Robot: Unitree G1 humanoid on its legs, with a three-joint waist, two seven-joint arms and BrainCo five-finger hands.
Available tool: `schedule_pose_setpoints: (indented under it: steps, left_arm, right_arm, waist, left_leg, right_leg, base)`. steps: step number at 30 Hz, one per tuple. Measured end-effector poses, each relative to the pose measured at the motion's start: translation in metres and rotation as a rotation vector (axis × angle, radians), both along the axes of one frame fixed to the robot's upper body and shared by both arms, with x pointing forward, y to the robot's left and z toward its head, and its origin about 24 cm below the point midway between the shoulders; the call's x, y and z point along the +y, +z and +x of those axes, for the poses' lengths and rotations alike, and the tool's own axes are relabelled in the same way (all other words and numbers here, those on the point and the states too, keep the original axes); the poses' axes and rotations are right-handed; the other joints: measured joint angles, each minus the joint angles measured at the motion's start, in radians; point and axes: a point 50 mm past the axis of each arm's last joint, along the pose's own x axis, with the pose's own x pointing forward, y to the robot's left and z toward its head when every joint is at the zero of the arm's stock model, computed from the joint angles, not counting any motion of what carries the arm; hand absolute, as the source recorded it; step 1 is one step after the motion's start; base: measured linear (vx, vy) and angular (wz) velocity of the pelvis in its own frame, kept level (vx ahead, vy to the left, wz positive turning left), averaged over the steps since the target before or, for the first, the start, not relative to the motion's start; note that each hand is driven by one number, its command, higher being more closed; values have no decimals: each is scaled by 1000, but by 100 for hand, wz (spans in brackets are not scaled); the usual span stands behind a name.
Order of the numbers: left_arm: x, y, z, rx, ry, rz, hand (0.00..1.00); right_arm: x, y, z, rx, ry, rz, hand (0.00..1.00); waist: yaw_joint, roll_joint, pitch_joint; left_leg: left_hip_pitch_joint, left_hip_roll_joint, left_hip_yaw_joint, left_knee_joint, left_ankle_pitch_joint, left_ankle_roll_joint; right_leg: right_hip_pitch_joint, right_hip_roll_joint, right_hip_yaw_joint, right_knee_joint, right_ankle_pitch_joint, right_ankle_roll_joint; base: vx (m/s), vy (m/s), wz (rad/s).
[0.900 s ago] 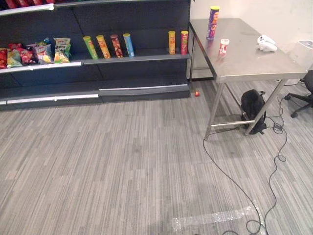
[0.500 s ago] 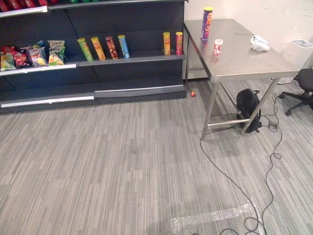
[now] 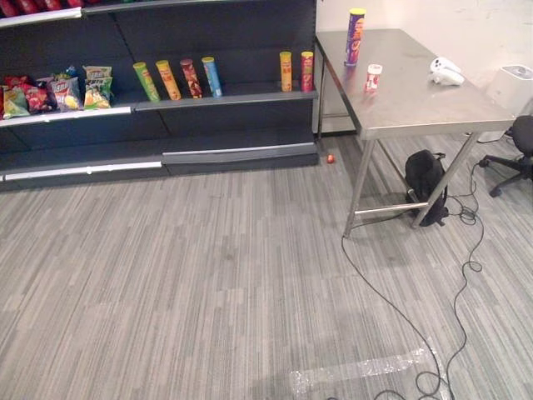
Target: Put the gum and the chips on the shelf.
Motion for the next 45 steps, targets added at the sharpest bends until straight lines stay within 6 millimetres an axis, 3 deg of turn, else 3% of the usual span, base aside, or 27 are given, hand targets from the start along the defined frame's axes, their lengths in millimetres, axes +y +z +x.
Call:
schedule_pose_setpoints:
  steps: [8,11,13,15,17,18,20,22,24,25,27,28,29,30,32,35,37,38,39,40,42,44,45]
  left_arm:
    - [0,0,1,-3,-1,4,0]
    - [1,1,10,-22,-3,6,0]
    - [8,3,16,-44,4,21,0]
    - [13,7,26,-99,56,29,0]
    - [11,7,28,-115,110,17,0]
    - [9,6,27,-117,138,5,0]
    - [9,6,28,-123,154,2,0]
    - [10,6,27,-133,184,-3,0]
    - [6,5,26,-133,216,-13,0]
    - [2,4,23,-125,222,-21,0]
    - [-5,2,16,-105,231,-37,0]
    - [-4,2,12,-95,233,-36,0]
    - [3,3,9,-91,228,-19,0]
    - [7,4,10,-95,226,-9,0]
    - [11,6,24,-128,201,0,0]
    - [11,6,26,-125,168,8,0]
    - [11,6,27,-123,137,12,0]
    - [12,7,28,-125,114,15,0]
    - [12,7,28,-122,99,19,0]
    - [14,7,28,-121,93,23,0]
    - [10,7,29,-114,55,28,0]
    - [8,6,31,-114,47,29,0]
    - [6,6,34,-115,51,26,0]
  right_arm:
    - [-3,1,3,-11,54,-18,0]
    - [-2,3,14,-47,67,-3,0]
    - [2,3,20,-64,74,6,0]
    - [7,2,20,-66,65,20,0]
    - [3,2,16,-58,63,11,0]
    - [1,2,13,-50,66,5,0]
    - [0,3,15,-53,64,3,0]
    - [0,3,20,-66,62,2,0]
    - [-1,4,23,-73,64,-1,0]
    - [-4,5,24,-73,75,-12,0]
    - [-11,6,25,-69,107,-34,0]
    - [-12,6,24,-64,119,-37,0]
    - [-4,6,29,-78,121,-18,0]
    - [1,5,31,-83,120,-7,0]
    - [2,6,37,-101,123,-5,0]
    - [2,6,39,-104,128,-8,0]
    - [3,7,41,-109,144,-13,0]
    - [1,7,43,-114,147,-20,0]
    - [1,8,44,-127,144,-25,0]
    - [2,8,45,-130,144,-24,0]
    - [-1,10,47,-147,136,-35,0]
    - [-3,10,45,-146,130,-39,0]
    - [-4,10,44,-148,106,-37,0]
  waist:
    - [0,-5,7]
    - [0,-4,30]
    - [0,-30,61]
    - [6,-55,93]
    - [16,-39,117]
    - [19,-29,117]
    - [21,-30,117]
    - [23,-30,118]
    - [25,-23,119]
    - [26,-3,118]
    - [33,29,121]
    - [38,21,116]
    - [46,-13,104]
    - [43,-33,93]
    - [38,-46,82]
    - [37,-47,78]
    - [36,-46,79]
    - [23,-45,79]
    - [17,-36,86]
    - [15,-43,85]
    - [-6,-25,90]
    - [-7,-17,93]
    - [-9,-10,97]
  left_leg:
    - [-12,2,-7,0,1,0]
    - [-41,11,-4,30,-4,-7]
    - [-109,22,-1,171,-38,-32]
    - [-267,63,-9,539,-64,-46]
    - [-363,101,-62,783,-66,-44]
    - [-388,109,-87,819,-86,-44]
    - [-427,114,-88,756,-91,-39]
    - [-458,106,-89,595,-78,-38]
    - [-454,85,-121,332,3,-54]
    - [-455,85,-172,207,43,-65]
    - [-458,106,-203,186,61,-65]
    - [-455,89,-182,231,140,-51]
    - [-459,51,-150,267,127,-19]
    - [-464,32,-134,271,110,-10]
    - [-467,-9,-111,262,90,18]
    - [-394,-38,-80,244,59,75]
    - [-326,-44,-70,227,44,91]
    - [-276,-47,-71,217,22,98]
    - [-218,-54,-75,200,-19,105]
    - [-194,-62,-75,194,-24,109]
    - [-91,-62,-82,151,-47,111]
    - [-51,-56,-81,132,-58,106]
    - [-32,-42,-81,128,-71,96]
  right_leg:
    - [-7,1,-10,1,-1,-1]
    - [-58,3,-10,74,-30,-23]
    - [-84,-10,-12,126,-65,-32]
    - [-66,-24,-20,145,-99,-56]
    - [-13,-13,-34,146,-108,-56]
    - [11,-14,-37,146,-116,-56]
    - [20,-30,-37,141,-126,-45]
    - [23,-52,-31,131,-131,-27]
    - [28,-72,-23,123,-143,1]
    - [34,-72,-15,111,-158,23]
    - [57,-72,13,113,-190,57]
    - [74,-105,38,121,-214,81]
    - [70,-155,61,137,-222,93]
    - [61,-177,71,145,-218,97]
    - [-3,-219,96,226,-184,113]
    - [-88,-237,160,453,-118,105]
    - [-170,-235,173,677,-10,101]
    - [-211,-245,151,800,102,93]
    - [-251,-264,119,938,113,88]
    - [-276,-275,108,1002,93,81]
    - [-371,-268,11,1109,-68,65]
    - [-424,-250,-42,1054,-125,53]
    - [-447,-226,-78,955,-138,43]
  base:
    - [-39,-35,3]
    - [-23,-47,-1]
    - [-25,-90,10]
    - [-34,-121,18]
    - [51,-50,15]
    - [85,11,9]
    - [133,74,3]
    - [205,124,5]
    - [223,161,-4]
    - [264,258,-28]
    - [319,340,-45]
    - [401,400,-64]
    - [413,380,-58]
    - [490,341,-30]
    - [445,274,-7]
    - [412,251,-18]
    - [365,188,-9]
    - [335,156,2]
    - [335,156,3]
    - [338,82,3]
    - [339,29,4]
    - [265,-52,2]
    - [249,-108,7]
